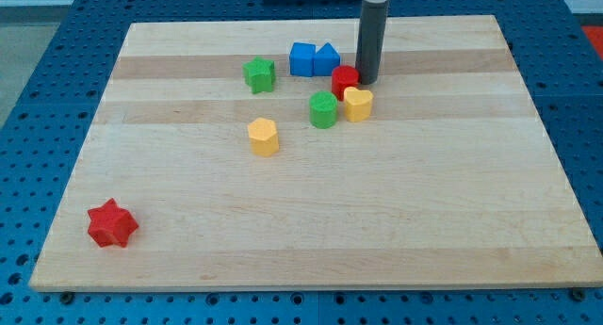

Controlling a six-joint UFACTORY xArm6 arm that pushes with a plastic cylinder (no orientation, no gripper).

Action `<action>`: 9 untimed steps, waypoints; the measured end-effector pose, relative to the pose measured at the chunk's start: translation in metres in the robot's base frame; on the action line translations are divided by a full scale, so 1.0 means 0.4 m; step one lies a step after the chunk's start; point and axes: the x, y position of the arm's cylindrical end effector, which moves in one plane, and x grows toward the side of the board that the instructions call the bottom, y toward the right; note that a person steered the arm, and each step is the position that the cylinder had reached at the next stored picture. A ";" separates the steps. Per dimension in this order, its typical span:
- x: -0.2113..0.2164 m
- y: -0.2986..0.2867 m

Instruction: Slide the red circle towards left and down

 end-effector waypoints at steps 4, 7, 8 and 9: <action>0.111 -0.375; 0.010 -0.542; 0.019 -0.627; 0.072 -0.635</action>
